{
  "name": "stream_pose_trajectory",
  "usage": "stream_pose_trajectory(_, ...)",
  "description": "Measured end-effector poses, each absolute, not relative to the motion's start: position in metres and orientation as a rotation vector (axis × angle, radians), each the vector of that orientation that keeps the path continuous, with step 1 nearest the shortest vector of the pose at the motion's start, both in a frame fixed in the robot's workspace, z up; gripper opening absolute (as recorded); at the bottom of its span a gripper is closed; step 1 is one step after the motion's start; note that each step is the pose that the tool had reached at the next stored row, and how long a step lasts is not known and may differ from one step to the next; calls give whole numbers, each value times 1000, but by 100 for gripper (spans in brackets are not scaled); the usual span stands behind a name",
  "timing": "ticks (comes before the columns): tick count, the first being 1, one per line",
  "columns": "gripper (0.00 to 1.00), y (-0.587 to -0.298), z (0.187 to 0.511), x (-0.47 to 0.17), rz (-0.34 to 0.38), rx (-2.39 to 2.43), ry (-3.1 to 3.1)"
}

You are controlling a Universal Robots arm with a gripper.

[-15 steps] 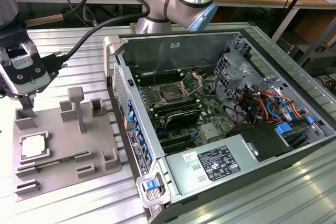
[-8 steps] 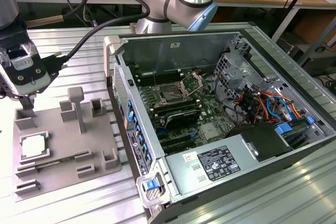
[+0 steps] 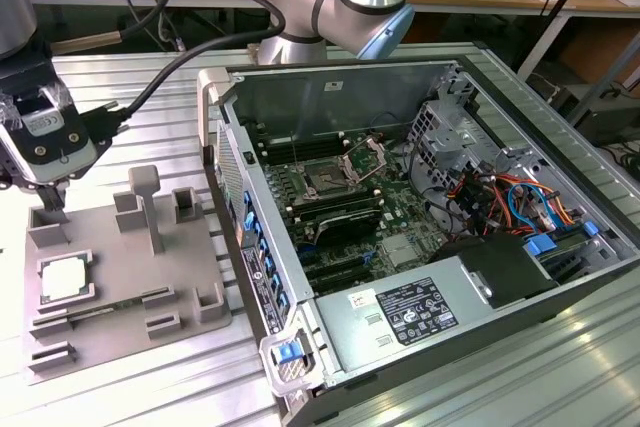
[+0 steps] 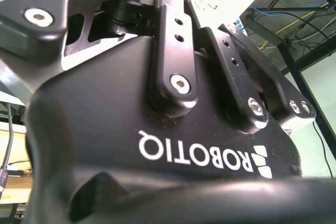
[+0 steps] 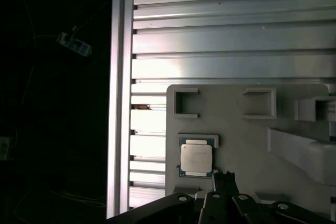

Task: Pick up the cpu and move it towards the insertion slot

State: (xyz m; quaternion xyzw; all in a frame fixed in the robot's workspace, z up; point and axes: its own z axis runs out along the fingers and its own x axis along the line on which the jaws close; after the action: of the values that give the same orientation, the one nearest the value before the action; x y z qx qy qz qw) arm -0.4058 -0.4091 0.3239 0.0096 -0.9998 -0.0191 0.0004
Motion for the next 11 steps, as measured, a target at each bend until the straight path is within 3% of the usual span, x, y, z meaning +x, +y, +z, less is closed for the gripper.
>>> stream_pose_trajectory(11, 11, -409, 321, -406, -60, 30, -3140)
